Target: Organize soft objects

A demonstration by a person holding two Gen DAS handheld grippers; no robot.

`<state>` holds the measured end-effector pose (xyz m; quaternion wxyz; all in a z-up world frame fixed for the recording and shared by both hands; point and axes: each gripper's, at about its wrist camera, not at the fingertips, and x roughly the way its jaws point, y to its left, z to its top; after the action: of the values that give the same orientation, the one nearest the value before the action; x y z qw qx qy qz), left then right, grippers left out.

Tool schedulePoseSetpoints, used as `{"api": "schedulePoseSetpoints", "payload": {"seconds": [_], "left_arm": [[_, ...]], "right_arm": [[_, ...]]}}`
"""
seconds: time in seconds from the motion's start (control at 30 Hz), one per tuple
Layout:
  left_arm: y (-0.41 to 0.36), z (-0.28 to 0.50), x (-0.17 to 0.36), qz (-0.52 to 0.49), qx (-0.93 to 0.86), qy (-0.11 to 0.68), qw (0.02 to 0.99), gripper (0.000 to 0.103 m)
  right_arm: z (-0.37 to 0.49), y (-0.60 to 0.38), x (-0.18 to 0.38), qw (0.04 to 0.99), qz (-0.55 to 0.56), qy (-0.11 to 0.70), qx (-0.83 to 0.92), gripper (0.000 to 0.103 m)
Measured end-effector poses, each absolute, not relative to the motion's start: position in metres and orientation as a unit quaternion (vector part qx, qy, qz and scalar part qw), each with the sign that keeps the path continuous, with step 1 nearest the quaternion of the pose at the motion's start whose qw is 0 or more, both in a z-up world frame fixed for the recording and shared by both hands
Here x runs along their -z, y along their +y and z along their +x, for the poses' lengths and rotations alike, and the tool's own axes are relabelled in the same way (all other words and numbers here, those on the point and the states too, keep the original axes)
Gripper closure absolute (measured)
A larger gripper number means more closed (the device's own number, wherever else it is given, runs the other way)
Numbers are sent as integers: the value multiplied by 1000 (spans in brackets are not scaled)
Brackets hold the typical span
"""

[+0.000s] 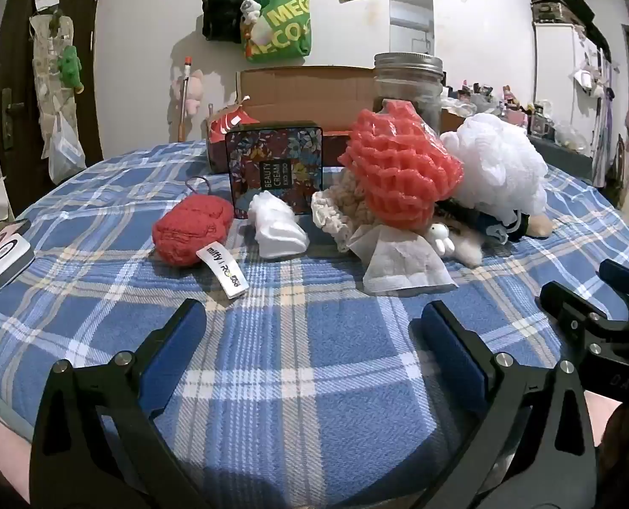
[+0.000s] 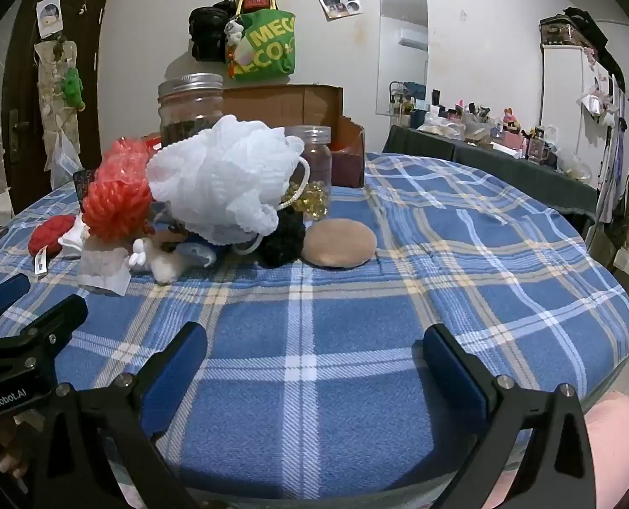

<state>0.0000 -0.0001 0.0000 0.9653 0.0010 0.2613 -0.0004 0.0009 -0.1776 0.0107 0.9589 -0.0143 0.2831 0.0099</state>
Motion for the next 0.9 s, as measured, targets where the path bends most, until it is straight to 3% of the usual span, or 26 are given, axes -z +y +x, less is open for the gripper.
{"api": "schedulePoseSetpoints", "payload": {"seconds": [0.9], "left_arm": [[0, 0, 0, -2, 1, 260, 966, 0]], "right_arm": [[1, -177, -10, 959, -14, 283, -10, 0]]}}
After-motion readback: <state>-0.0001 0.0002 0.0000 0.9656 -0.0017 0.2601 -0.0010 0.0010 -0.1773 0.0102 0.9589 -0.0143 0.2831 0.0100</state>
